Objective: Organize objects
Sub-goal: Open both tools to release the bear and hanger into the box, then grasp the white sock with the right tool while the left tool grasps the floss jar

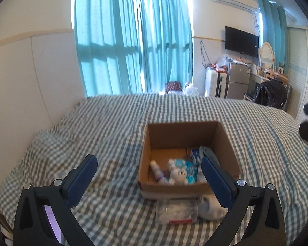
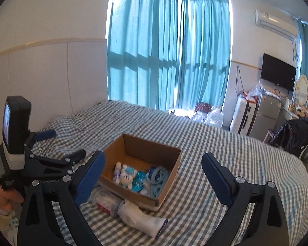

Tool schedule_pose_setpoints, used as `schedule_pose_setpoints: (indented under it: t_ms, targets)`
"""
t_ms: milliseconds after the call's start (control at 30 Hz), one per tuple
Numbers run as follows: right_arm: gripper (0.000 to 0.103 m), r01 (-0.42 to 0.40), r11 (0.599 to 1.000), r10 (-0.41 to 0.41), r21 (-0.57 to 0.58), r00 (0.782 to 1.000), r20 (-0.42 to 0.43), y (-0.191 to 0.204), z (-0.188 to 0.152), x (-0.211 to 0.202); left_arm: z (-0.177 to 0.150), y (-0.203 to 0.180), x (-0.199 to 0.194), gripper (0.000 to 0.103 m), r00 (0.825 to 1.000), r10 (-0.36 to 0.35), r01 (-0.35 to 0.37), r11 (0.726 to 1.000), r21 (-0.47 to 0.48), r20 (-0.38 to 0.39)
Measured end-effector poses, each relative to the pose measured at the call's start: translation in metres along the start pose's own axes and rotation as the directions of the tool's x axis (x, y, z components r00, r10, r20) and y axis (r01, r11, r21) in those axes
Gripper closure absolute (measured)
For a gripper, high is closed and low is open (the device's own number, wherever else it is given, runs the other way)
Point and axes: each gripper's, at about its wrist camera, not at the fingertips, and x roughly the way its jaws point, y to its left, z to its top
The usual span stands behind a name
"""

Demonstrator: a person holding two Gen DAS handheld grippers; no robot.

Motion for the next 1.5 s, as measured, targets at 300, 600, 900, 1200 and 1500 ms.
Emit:
schedule_pose_setpoints:
  t_ms: [300, 600, 900, 1200, 1500]
  targets:
    - [0.007, -0.027, 0.999, 0.031, 0.025, 0.976, -0.216, 0.01, -0.086, 0.066, -0.077, 0.006, 0.04, 0.0, 0.99, 0.02, -0.025, 0.999, -0.03, -0.137]
    - [0.007, -0.075, 0.995, 0.046, -0.06, 0.919, -0.392, 0.033, -0.141, 0.138, -0.127, 0.004, 0.078, 0.0, 0.971, -0.034, 0.025, 0.999, -0.038, -0.236]
    - [0.037, -0.093, 0.991, 0.035, -0.095, 0.871, -0.491, 0.044, -0.174, 0.174, -0.143, -0.007, 0.088, 0.0, 0.959, -0.069, 0.075, 0.997, 0.011, -0.273]
    - [0.048, -0.046, 0.999, 0.035, -0.016, 0.913, -0.407, 0.025, -0.162, 0.133, -0.146, -0.024, 0.084, 0.0, 0.955, -0.097, 0.106, 0.994, 0.016, -0.281]
    - [0.048, 0.021, 0.996, 0.011, 0.083, 0.929, -0.369, -0.007, -0.157, 0.105, -0.138, -0.049, 0.087, 0.0, 0.951, -0.136, 0.144, 0.99, 0.007, -0.277]
